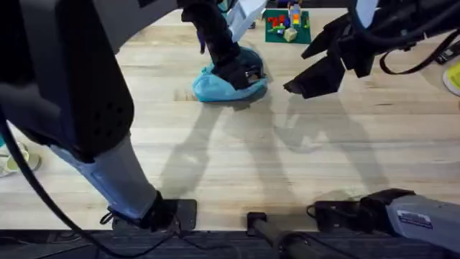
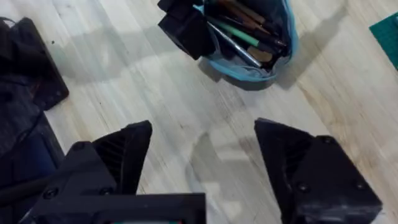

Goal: Unzip the bag, pick up the pens from the table one at a time and place them inside, then zip the bag closed.

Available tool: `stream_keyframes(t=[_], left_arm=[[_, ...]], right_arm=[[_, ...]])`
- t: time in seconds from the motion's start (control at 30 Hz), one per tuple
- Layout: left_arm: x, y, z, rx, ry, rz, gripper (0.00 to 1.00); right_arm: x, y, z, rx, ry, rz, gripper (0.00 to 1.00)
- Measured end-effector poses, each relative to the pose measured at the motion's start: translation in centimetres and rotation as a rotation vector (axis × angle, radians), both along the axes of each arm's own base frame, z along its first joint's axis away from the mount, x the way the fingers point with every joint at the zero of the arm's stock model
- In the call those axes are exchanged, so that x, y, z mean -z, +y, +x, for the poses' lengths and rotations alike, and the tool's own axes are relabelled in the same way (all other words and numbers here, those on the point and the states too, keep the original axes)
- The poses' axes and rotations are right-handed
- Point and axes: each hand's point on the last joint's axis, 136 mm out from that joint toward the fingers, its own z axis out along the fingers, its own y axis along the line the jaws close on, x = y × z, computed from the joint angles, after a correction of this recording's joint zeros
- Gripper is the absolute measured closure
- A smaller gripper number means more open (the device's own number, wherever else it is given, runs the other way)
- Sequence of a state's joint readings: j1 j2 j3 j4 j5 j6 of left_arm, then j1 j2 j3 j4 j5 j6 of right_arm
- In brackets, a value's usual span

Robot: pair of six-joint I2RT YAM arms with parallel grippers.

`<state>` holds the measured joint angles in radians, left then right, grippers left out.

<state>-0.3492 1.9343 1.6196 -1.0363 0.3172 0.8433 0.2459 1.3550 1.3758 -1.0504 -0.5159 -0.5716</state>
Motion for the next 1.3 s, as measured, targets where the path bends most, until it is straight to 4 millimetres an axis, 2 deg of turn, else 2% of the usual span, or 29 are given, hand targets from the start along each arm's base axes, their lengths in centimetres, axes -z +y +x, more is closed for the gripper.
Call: stream_keyframes(t=[0.3, 0.73, 1.13, 1.3], left_arm=[[-0.2, 0.0, 0.0, -0.003, 0.001, 0.0, 0.009], [-4.6, 0.1, 0.7, -0.017, -0.031, 0.006, 0.008], [-5.3, 1.3, 0.9, -0.071, -0.02, 0.013, 0.007], [-8.2, 1.9, 0.8, -0.101, -0.053, -0.073, 0.007]], right_arm=[[0.0, 0.0, 0.0, 0.0, 0.0, 0.0, 0.004], [0.0, 0.0, 0.0, 0.0, 0.0, 0.0, 0.004], [0.0, 0.0, 0.0, 0.0, 0.0, 0.0, 0.004], [0.0, 0.0, 0.0, 0.0, 0.0, 0.0, 0.004]])
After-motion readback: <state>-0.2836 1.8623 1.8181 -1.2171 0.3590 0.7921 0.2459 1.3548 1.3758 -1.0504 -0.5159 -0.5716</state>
